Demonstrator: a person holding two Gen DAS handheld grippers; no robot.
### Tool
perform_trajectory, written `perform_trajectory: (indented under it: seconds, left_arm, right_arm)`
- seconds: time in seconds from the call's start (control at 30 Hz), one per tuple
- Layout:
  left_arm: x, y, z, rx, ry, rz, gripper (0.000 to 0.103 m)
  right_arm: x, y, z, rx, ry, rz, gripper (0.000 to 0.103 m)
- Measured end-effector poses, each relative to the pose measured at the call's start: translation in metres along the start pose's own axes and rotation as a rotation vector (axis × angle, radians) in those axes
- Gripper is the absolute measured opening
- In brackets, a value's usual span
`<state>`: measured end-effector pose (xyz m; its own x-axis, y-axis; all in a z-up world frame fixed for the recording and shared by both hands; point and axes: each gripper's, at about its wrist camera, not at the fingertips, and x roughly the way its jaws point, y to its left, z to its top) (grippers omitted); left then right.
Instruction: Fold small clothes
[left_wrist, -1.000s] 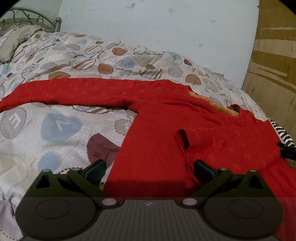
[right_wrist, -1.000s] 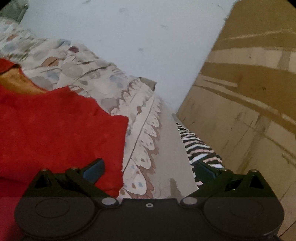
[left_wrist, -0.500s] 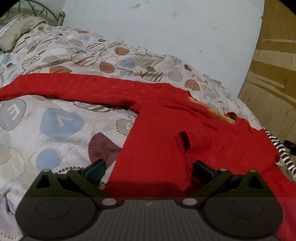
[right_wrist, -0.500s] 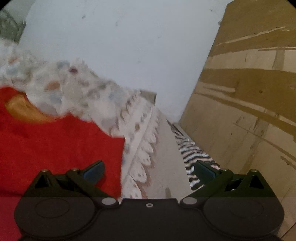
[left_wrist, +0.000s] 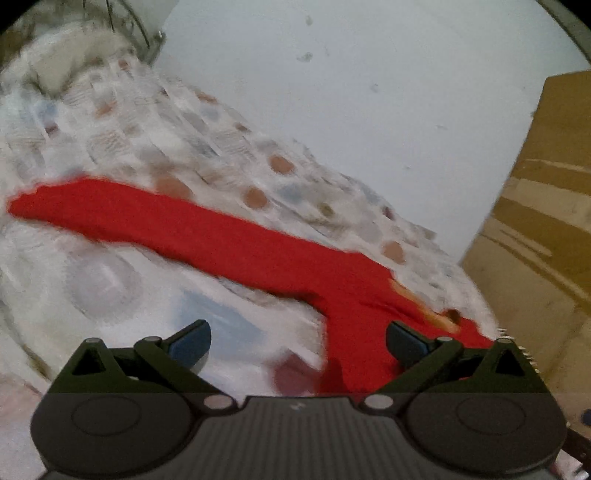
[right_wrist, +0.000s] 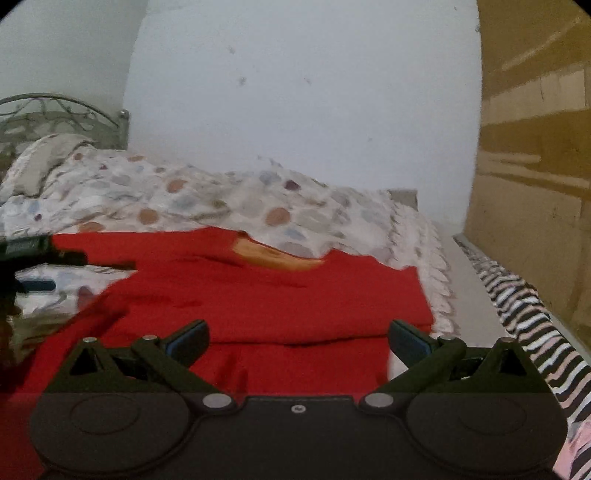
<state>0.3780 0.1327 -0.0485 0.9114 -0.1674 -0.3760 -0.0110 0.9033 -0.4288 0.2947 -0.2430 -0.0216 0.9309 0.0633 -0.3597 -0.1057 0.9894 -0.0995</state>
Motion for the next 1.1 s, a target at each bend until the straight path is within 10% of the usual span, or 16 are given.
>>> perform_trajectory:
  seconds: [0.3, 0.67, 0.93, 1.0, 1.1]
  left_arm:
    - [0.006, 0.128, 0.06, -0.037, 0.057, 0.187, 0.103]
    - [0.056, 0.237, 0.093, -0.514, 0.034, 0.158, 0.103]
    - [0.065, 0.256, 0.088, -0.67, -0.066, 0.224, 0.102]
    - [0.063, 0.254, 0.088, -0.695, -0.099, 0.267, 0.093]
    - [0.061, 0.254, 0.088, -0.753, -0.132, 0.346, 0.051]
  right_arm:
    - [0.019, 0.051, -0.012, -0.046, 0.024, 0.055, 0.103]
    - [0.05, 0.051, -0.037, 0.007, 0.166, 0.067, 0.103]
    - [0.055, 0.055, -0.043, -0.018, 0.184, 0.061, 0.103]
    - [0.056, 0.054, -0.043, -0.02, 0.186, 0.062, 0.103]
    - [0.056, 0.054, -0.043, -0.019, 0.185, 0.063, 0.103]
